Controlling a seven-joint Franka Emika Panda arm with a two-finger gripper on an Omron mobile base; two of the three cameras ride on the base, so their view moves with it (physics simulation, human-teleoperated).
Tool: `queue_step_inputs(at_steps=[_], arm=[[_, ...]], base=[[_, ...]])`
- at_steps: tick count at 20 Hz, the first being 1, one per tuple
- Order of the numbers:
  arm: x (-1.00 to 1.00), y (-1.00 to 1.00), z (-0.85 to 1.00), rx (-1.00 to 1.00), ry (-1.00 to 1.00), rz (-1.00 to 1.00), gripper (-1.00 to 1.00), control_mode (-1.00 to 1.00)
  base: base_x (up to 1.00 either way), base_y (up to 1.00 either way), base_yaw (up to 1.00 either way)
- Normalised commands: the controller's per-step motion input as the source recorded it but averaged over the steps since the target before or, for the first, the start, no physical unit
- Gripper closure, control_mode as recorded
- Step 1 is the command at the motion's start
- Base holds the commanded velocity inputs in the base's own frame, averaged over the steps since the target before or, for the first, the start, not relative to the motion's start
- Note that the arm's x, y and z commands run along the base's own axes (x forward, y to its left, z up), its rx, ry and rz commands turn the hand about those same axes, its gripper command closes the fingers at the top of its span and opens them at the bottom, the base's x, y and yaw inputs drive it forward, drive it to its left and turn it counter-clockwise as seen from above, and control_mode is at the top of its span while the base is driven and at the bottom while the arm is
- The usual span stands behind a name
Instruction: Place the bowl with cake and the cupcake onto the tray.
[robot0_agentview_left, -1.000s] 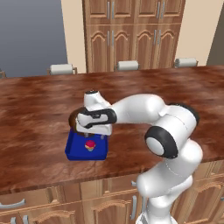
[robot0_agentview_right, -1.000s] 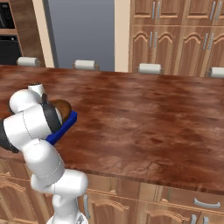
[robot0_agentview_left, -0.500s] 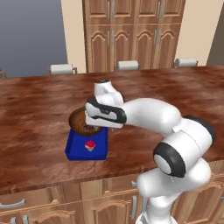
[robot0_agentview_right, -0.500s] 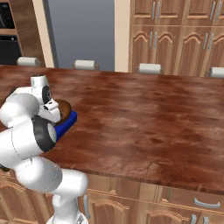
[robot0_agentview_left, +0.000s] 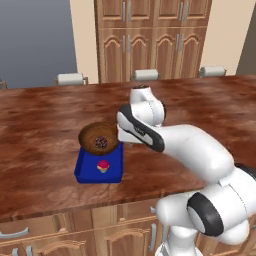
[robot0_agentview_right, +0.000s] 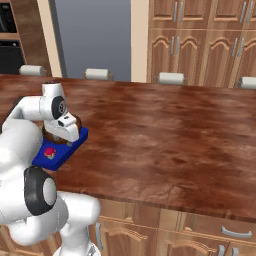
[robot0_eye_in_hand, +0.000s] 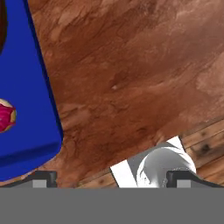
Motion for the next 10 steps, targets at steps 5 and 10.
queue_step_inputs(at_steps=[5, 10], arm=[[-0.66, -0.71, 0.24, 0.0, 0.0, 0.0, -1.0, -1.0], [-0.64, -0.65, 0.17, 0.0, 0.0, 0.0, -1.0, -1.0]], base=[[0.0, 0.0, 0.0], [0.0, 0.0, 0.0]])
